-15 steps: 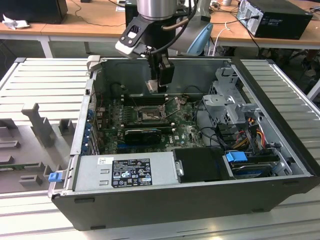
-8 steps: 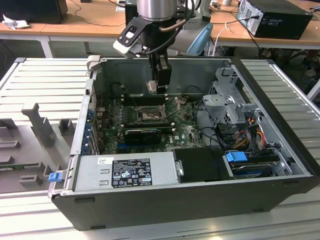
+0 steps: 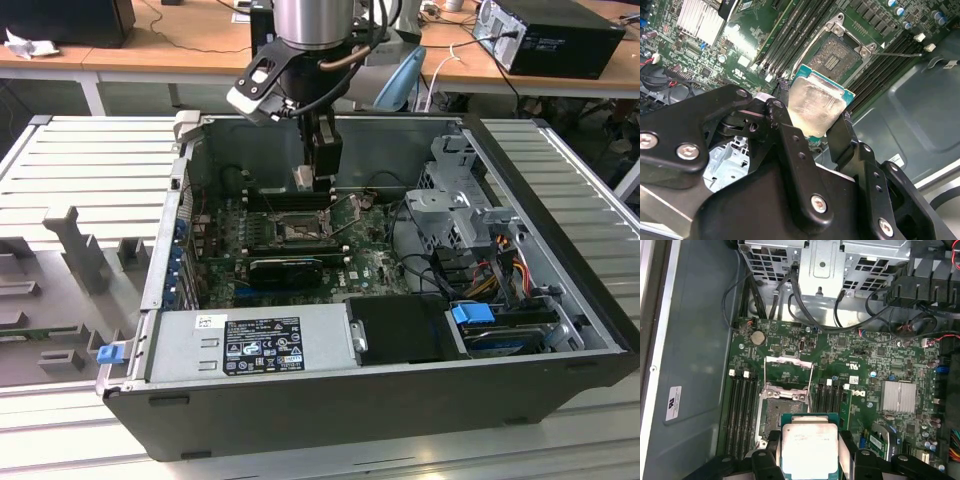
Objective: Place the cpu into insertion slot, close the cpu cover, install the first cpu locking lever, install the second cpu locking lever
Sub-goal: 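Place the cpu into insertion slot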
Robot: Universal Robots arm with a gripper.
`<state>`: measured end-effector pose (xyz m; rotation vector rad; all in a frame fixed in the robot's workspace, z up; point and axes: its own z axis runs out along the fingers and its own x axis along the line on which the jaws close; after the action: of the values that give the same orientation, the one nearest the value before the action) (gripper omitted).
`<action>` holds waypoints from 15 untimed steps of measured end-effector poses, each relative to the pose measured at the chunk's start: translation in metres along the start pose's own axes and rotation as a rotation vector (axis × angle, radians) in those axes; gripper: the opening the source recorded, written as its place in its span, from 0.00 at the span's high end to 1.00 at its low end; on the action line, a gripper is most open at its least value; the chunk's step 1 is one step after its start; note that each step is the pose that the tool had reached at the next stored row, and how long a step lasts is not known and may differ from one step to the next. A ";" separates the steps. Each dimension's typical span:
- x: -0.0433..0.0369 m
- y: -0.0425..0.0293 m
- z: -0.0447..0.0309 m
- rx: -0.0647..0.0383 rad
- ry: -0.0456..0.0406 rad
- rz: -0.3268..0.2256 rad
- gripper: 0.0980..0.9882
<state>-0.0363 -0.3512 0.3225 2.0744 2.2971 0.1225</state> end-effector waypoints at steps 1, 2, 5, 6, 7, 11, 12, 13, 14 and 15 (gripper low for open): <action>0.0000 0.0000 0.0002 0.000 0.0000 0.000 0.50; 0.0000 0.0000 0.0004 0.000 0.0000 0.000 0.50; 0.0000 -0.0001 0.0009 0.000 0.0000 0.000 0.50; 0.0000 -0.0001 0.0010 0.000 0.0000 0.000 0.50; 0.0000 -0.0001 0.0012 0.000 0.0000 0.000 0.50; 0.0000 -0.0002 0.0021 0.000 0.0001 0.000 0.50; -0.0001 -0.0002 0.0024 0.000 0.0000 0.000 0.50; -0.0001 -0.0002 0.0027 0.000 0.0000 0.000 0.50; -0.0001 -0.0002 0.0029 0.000 0.0000 0.000 0.50; -0.0001 -0.0003 0.0031 0.000 0.0000 0.000 0.50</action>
<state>-0.0363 -0.3512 0.3194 2.0744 2.2971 0.1225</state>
